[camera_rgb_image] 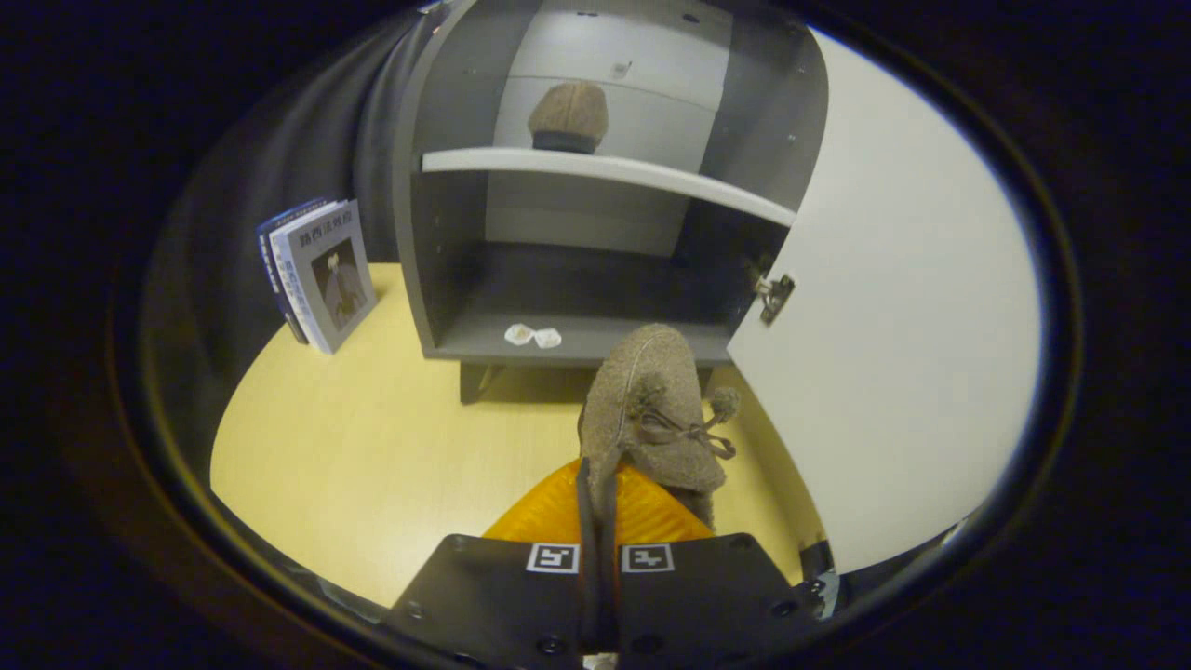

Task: Open the shoe cabinet door, grab the shoes and put them into the shoe cabinet, then close the shoe cabinet door.

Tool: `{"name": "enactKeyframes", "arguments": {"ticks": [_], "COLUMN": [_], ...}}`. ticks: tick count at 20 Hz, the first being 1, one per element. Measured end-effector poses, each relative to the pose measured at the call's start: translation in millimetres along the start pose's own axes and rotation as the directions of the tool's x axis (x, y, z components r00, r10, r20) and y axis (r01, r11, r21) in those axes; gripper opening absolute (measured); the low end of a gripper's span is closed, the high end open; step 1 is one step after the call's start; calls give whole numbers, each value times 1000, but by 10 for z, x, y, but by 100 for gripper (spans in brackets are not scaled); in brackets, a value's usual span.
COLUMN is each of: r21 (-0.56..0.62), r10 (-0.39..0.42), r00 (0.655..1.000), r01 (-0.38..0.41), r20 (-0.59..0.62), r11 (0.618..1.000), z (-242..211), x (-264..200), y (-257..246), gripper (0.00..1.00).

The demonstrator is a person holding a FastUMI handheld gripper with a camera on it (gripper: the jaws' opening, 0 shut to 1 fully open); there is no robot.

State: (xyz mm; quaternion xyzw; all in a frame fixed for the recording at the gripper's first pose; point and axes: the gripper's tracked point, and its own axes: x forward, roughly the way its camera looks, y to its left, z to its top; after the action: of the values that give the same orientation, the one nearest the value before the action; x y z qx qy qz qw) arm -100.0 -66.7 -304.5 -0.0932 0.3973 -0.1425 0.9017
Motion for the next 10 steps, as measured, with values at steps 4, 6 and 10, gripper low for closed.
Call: {"name": "enactKeyframes", "arguments": {"ticks": [4, 6, 10], "r21": [3, 17, 25], "r10": [-32, -49, -94], "r00": [994, 986, 967], "r01": [32, 47, 91], "r20": [106, 156, 235], "r11": [999, 999, 996], "z": [633, 930, 1486], "x": [-175, -283, -332], "y": [-148, -217, -426], "gripper": [3, 2, 2]}}
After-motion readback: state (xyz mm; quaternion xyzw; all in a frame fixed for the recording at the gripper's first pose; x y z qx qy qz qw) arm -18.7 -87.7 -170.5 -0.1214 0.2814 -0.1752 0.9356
